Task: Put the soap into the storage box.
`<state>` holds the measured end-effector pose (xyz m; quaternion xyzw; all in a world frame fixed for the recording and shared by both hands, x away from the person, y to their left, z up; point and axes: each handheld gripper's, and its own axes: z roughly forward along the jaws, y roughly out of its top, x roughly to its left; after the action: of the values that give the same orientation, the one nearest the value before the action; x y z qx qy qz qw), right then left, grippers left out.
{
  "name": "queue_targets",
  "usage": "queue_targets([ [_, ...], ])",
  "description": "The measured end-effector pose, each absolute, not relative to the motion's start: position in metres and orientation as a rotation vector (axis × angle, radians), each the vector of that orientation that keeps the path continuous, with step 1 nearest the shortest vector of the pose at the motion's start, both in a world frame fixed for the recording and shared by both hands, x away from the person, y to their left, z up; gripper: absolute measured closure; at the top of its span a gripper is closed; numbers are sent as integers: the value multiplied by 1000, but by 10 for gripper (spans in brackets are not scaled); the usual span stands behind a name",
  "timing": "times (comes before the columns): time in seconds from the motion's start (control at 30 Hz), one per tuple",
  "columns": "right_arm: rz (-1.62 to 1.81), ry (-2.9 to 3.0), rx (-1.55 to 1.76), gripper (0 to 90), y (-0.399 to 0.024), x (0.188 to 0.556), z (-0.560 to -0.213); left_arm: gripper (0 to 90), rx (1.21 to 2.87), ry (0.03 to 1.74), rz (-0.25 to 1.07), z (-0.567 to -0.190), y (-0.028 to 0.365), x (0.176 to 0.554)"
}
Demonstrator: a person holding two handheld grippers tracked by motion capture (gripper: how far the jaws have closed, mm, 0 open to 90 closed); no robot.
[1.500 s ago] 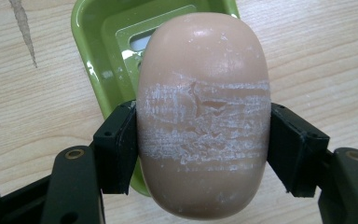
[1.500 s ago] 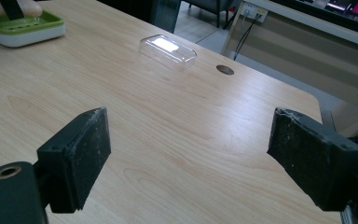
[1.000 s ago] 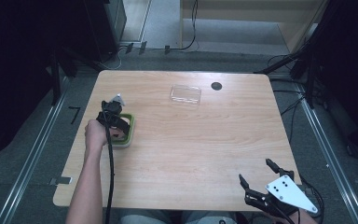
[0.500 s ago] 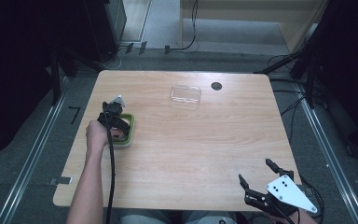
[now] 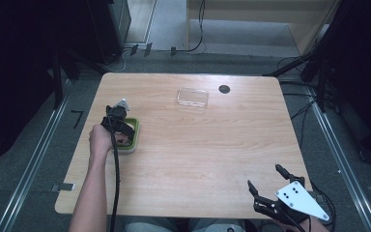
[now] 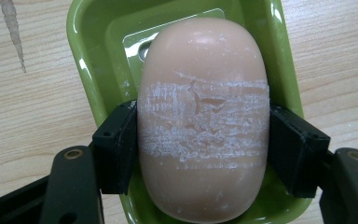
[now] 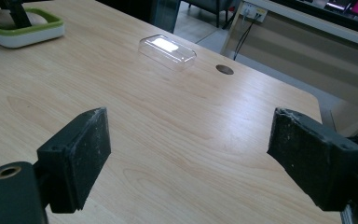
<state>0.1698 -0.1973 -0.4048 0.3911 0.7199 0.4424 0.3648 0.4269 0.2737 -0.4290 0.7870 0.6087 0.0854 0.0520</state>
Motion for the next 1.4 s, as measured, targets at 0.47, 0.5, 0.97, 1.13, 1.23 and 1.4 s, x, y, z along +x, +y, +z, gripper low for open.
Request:
queue_targets([
  [0.47, 1139, 1849, 1008, 133, -198, 170, -405, 330, 2386, 1861, 266, -429, 275, 427],
  [0.5, 1139, 1849, 1007, 133, -198, 170, -405, 330, 2386, 1861, 266, -429, 275, 427],
  [0.97, 1138, 1846, 1013, 133, -199, 169, -405, 326, 2375, 1873, 282, -428, 275, 427],
  [1.13, 1135, 1842, 1011, 133, -199, 168, -405, 175, 2382, 1862, 317, -420, 272, 425],
  [1.23, 1134, 1840, 1012, 133, -199, 167, -404, 172, 2385, 1870, 308, -420, 272, 424],
  [1.4, 1133, 1838, 1016, 133, -199, 167, -404, 166, 2379, 1877, 320, -415, 274, 419],
])
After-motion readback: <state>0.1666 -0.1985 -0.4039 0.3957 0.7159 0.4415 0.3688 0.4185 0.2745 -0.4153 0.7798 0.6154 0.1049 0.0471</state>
